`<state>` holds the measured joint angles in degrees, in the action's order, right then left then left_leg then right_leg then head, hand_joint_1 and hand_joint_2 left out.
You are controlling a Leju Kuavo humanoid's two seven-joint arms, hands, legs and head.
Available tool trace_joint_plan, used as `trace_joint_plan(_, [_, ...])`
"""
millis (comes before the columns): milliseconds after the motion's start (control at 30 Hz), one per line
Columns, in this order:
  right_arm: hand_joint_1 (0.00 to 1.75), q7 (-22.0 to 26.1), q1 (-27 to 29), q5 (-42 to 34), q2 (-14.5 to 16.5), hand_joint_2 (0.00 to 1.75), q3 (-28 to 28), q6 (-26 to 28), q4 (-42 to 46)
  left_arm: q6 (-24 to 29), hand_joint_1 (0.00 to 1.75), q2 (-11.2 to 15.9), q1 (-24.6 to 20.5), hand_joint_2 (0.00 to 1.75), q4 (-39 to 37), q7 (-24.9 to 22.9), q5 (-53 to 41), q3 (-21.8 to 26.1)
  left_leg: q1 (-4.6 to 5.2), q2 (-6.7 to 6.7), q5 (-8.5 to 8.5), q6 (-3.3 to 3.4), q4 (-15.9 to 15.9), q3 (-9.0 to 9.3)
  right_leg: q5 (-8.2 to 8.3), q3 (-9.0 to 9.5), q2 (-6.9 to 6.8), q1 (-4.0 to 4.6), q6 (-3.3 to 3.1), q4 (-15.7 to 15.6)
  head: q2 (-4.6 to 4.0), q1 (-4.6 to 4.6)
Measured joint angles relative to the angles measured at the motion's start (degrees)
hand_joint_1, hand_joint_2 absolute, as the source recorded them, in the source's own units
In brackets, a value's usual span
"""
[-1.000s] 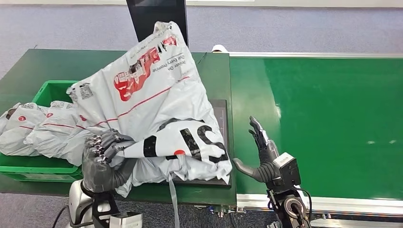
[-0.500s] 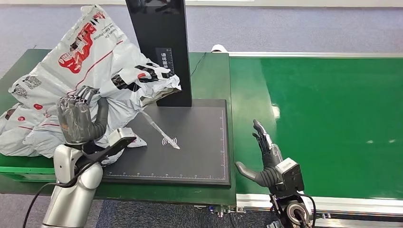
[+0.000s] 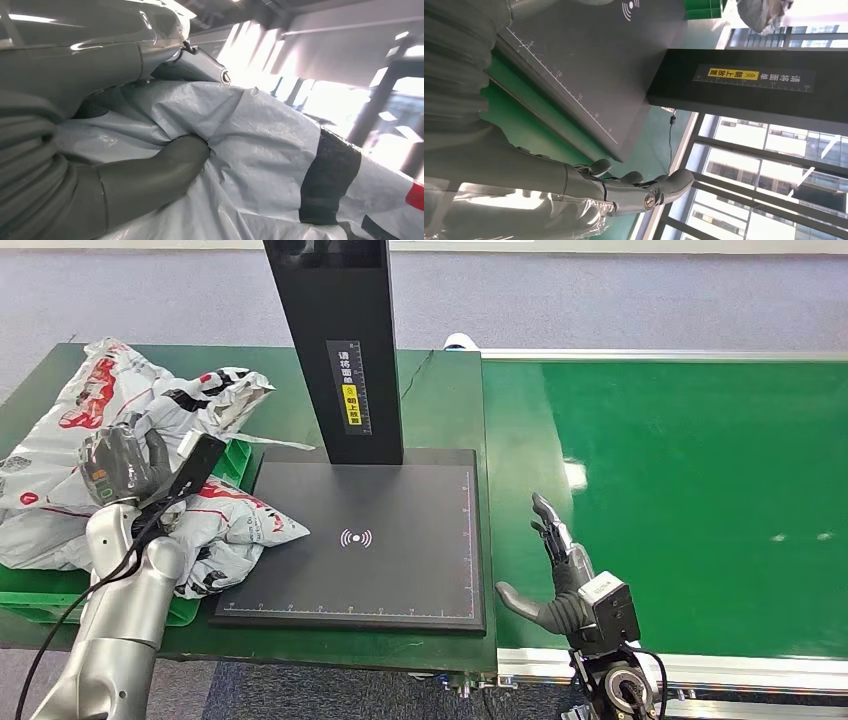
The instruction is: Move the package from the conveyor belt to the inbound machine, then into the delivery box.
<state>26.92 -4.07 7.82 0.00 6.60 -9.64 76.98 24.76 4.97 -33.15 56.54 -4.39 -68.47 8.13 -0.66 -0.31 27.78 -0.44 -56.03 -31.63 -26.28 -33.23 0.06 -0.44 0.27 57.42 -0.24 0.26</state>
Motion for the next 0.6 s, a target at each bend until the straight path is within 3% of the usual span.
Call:
trace_joint_plan(233, [0.00, -0.2, -0.1, 0.0, 0.0, 1.75, 0.0, 0.0, 0.0, 0.8, 1.75, 1.0, -2.0, 1.75, -5.8, 0.1, 0.2, 2.4, 0.01, -0.01, 0.00, 0.00, 0.0, -0.01, 0.00, 0.01, -0.01, -0.01, 0.00, 0.0, 0.00, 0.01])
trace_joint_plan(600, [0.00, -0.3, -0.2, 0.0, 0.0, 1.75, 0.0, -0.1, 0.0, 0.9, 1.75, 1.4, -2.9, 1.75, -8.4, -0.7, 0.0, 3.3, 0.00, -0.01, 0.00, 0.00, 0.0, 0.00, 0.00, 0.01, 0.00, 0.00, 0.00, 0.0, 0.00, -0.01])
